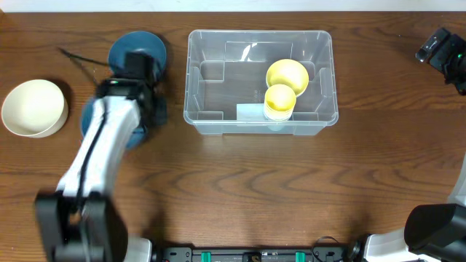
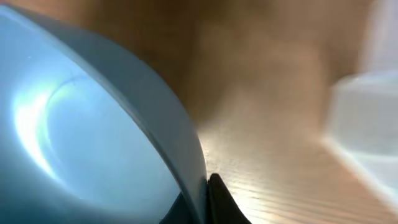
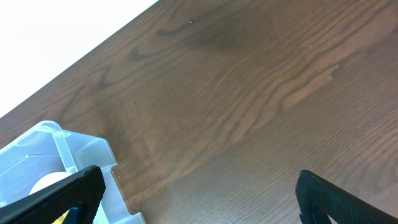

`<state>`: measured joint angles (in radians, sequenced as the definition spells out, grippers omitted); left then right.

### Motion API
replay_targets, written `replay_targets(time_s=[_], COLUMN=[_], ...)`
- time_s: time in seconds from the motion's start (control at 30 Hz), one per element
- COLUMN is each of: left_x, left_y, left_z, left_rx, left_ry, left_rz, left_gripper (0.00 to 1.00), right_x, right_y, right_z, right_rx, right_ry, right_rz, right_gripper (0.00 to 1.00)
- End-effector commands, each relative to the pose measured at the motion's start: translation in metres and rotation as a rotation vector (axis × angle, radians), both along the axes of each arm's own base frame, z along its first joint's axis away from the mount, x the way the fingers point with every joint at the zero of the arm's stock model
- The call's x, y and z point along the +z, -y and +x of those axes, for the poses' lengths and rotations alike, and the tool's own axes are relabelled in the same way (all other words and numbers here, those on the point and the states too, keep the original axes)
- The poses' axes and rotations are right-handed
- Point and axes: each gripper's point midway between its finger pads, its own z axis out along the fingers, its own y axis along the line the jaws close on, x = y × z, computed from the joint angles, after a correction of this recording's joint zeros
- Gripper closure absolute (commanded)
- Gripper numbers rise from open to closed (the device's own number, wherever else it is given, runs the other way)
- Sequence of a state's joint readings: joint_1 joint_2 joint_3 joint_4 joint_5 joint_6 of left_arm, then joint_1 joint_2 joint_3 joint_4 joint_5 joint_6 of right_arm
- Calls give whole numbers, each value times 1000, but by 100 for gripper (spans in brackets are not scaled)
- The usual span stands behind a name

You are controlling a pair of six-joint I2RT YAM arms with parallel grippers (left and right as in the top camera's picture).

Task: Pack container
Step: 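Move the left gripper to the large dark blue bowl and grasp its rim, then carry the dark blue bowl into the bin and release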

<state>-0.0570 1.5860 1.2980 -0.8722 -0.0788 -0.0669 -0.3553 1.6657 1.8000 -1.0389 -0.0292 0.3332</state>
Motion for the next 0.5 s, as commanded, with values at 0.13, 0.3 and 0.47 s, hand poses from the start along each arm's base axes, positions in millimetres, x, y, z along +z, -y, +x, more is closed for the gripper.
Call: replay_targets(time_s=[0.13, 0.3, 0.47], left_x=[141, 168, 158], left_y=[39, 103, 180], left_z=[-4, -6, 2], left_rx=[-152, -409, -672], left_ry=[410, 531, 568], left_rz=[-14, -11, 16], left_gripper=[94, 94, 95], right_x=[3, 3, 3], right_y=[2, 2, 2], right_z=[0, 0, 0], right_rx=[-16, -16, -16], right_ry=[9, 9, 9], right_rz=[3, 3, 3], right_gripper=[1, 1, 1])
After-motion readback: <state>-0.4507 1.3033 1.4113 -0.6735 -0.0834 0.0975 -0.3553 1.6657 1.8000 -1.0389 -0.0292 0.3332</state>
